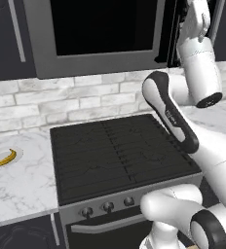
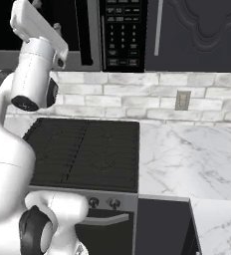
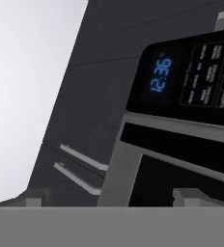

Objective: Remove the banana from the bowl and place it on the small plate. Then place the bowl with only the steak in the microwave, close the door, and press the start button to microwave the steak.

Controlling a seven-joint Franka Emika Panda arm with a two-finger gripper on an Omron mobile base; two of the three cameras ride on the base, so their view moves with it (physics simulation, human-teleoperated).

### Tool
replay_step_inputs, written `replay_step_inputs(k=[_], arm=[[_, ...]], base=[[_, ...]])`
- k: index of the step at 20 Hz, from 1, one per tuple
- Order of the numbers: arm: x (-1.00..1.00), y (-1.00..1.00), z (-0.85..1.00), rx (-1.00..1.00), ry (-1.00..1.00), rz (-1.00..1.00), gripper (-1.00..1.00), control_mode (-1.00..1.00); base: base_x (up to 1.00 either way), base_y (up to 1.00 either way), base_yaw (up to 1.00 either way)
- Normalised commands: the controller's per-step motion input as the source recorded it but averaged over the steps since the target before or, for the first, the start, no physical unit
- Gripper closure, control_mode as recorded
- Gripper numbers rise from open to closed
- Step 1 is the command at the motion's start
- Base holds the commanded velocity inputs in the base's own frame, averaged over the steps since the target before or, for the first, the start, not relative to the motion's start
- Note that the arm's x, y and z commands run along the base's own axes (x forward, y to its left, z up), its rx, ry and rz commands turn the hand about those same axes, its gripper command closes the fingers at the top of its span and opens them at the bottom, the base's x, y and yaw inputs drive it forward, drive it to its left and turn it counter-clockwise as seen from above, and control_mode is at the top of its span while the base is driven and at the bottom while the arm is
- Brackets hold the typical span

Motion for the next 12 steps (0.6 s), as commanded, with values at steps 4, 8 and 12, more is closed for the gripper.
replay_step_inputs(k=[4, 8, 12], arm=[[-0.72, -0.50, -0.20, 0.04, 0.03, 0.14, -1.00, -1.00], [-0.75, -0.38, -0.90, 0.04, 0.06, 0.19, -1.00, -1.00], [-0.43, -0.20, -0.99, 0.00, 0.12, 0.26, -1.00, -1.00]], base=[[0.00, 0.00, 0.00], [0.00, 0.00, 0.00], [0.00, 0.00, 0.00]])
